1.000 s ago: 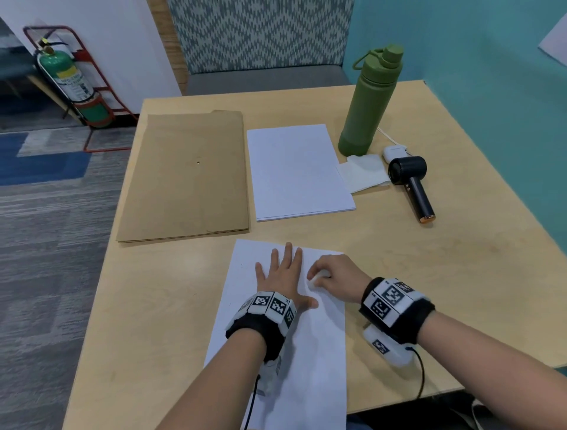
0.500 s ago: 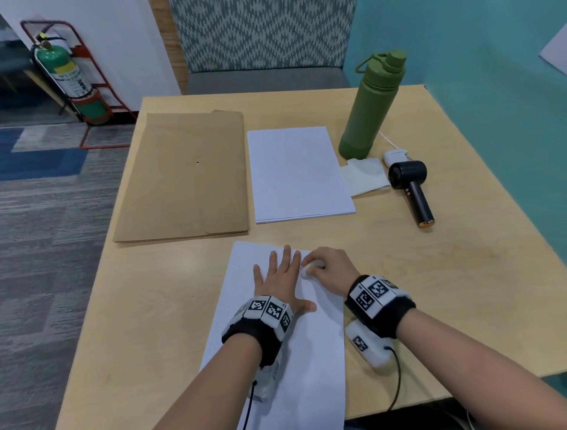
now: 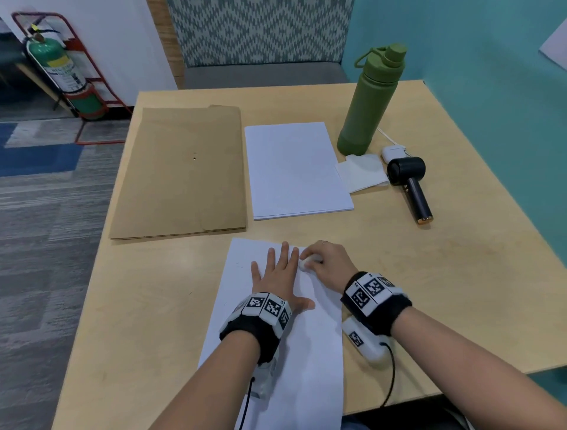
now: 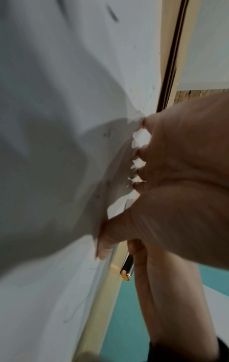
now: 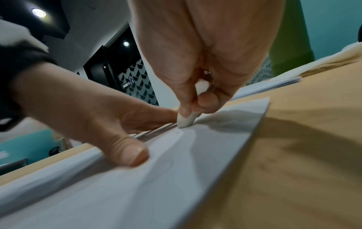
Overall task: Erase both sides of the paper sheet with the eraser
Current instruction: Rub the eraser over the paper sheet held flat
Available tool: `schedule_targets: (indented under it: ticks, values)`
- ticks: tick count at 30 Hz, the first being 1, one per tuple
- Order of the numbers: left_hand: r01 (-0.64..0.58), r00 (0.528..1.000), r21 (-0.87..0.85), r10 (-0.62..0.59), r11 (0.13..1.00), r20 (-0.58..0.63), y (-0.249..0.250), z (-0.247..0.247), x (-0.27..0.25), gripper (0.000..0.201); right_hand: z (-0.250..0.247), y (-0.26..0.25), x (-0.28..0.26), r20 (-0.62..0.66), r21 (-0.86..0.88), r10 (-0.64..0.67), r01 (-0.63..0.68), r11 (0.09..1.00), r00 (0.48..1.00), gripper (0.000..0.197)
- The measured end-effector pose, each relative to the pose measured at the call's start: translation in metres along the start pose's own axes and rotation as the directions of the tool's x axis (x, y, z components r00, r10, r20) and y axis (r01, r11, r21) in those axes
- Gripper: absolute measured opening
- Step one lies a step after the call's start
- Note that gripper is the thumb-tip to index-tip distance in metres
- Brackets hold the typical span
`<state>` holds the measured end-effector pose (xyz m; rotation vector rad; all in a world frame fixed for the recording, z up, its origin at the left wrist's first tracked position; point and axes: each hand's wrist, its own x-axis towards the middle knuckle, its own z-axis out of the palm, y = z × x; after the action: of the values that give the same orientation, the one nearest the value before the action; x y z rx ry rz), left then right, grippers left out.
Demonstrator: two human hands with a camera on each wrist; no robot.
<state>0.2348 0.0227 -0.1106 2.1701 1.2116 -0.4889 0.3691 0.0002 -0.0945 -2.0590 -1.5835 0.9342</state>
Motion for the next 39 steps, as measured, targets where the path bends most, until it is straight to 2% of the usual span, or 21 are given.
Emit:
schedule_targets:
  ticks: [5,7,11,13,17,20,25,30,36,39]
  values:
    - [0.007,1.0,-0.012,-0.007,1.0,-0.003,0.001,-0.001,-0.002,0.111,-0.004,0.018,-0.037,0.133,0.001,0.011,-0.011,1.0,0.991,0.017]
    - [0.004,1.0,-0.008,-0.004,1.0,-0.004,0.002,-0.001,-0.002,0.111,-0.007,0.015,-0.032,0.168,-0.02,0.009,-0.006,1.0,0.986,0.016]
    - [0.0,1.0,0.0,0.0,1.0,0.006,0.001,-0.001,0.0,0.11,-0.007,0.0,0.002,0.033,-0.009,0.016,-0.016,1.0,0.999,0.019]
    - [0.004,1.0,0.006,-0.004,1.0,0.011,0.001,-0.001,0.001,0.111,-0.005,0.001,0.002,-0.011,0.018,0.022,-0.022,1.0,1.0,0.018]
    - [0.0,1.0,-0.003,0.0,1.0,0.012,0.001,-0.001,-0.001,0.112,-0.003,0.018,-0.027,0.074,0.007,0.024,-0.024,1.0,0.997,0.015]
    - [-0.006,1.0,0.007,0.006,1.0,0.007,0.0,0.0,-0.001,0.111,-0.009,0.013,-0.019,0.131,-0.014,0.025,-0.023,1.0,0.991,0.015]
    - [-0.004,1.0,0.01,0.004,1.0,0.02,-0.001,0.001,0.002,0.111,-0.01,0.005,0.001,0.01,0.036,0.041,-0.041,0.999,0.999,0.017]
    - [0.065,0.998,-0.006,-0.065,0.998,0.009,0.012,0.002,0.002,0.113,-0.005,0.018,-0.025,0.026,0.1,0.095,-0.098,0.99,0.995,0.017]
    - [0.093,0.996,0.045,-0.092,0.995,-0.016,0.017,0.007,0.006,0.118,-0.008,0.005,0.005,0.019,0.068,0.06,-0.061,0.996,0.998,0.016]
    - [0.095,0.995,0.051,-0.094,0.994,-0.019,0.015,0.007,0.006,0.118,-0.006,0.009,-0.002,-0.011,0.076,0.045,-0.044,0.996,0.999,0.015]
